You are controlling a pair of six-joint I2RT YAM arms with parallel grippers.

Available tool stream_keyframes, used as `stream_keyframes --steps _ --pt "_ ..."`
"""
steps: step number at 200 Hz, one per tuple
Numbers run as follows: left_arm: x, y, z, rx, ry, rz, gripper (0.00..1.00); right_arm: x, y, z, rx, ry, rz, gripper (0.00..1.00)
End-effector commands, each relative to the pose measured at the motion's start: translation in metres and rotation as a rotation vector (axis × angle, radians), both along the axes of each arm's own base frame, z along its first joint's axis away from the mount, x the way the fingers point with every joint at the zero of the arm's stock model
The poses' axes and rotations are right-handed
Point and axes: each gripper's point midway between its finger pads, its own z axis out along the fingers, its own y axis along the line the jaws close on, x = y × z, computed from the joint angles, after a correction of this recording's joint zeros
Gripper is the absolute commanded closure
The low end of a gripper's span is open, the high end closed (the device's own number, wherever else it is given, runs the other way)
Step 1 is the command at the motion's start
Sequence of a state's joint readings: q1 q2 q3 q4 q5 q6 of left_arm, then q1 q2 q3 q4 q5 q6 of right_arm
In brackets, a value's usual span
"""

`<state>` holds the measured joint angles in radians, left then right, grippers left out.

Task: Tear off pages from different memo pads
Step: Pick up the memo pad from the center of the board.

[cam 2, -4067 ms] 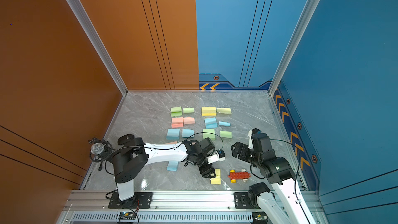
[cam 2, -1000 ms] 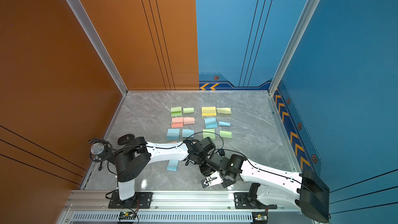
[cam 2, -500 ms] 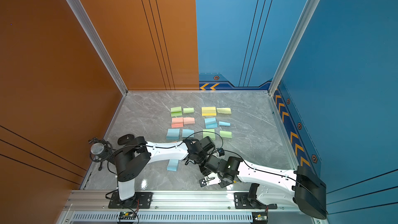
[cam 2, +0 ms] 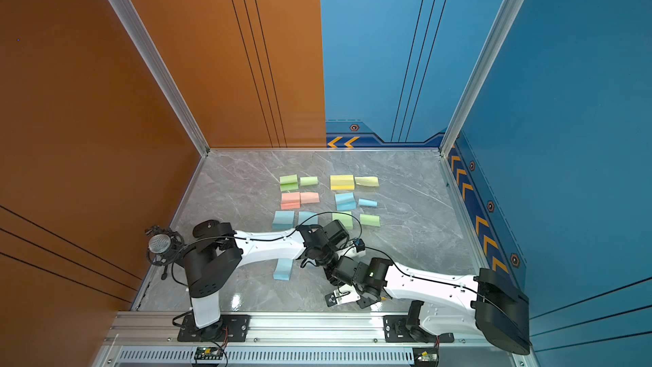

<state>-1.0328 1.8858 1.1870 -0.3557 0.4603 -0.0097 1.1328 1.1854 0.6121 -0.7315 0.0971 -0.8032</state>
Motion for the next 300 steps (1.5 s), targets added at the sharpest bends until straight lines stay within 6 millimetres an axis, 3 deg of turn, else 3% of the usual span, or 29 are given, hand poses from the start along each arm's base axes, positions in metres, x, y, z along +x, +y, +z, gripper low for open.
stream_keyframes --steps 1,116,246,284,300 --pt "-0.003 0.004 0.023 -0.051 0.039 0.007 0.34 0.005 -0.004 -0.003 0.003 -0.038 -0.037 0.62" --pt "0.027 0.033 0.030 -0.035 0.007 0.147 0.33 0.013 0.001 0.000 0.014 -0.067 -0.078 0.51" --pt "0.027 0.035 0.032 -0.041 0.001 0.146 0.33 0.026 0.018 0.013 0.054 -0.065 -0.125 0.45" --pt "0.028 0.035 0.031 -0.038 0.000 0.145 0.33 0.014 0.020 0.009 0.062 -0.005 -0.101 0.49" --pt "0.029 0.036 0.030 -0.035 -0.001 0.150 0.34 0.008 0.021 0.009 0.062 0.025 -0.081 0.61"
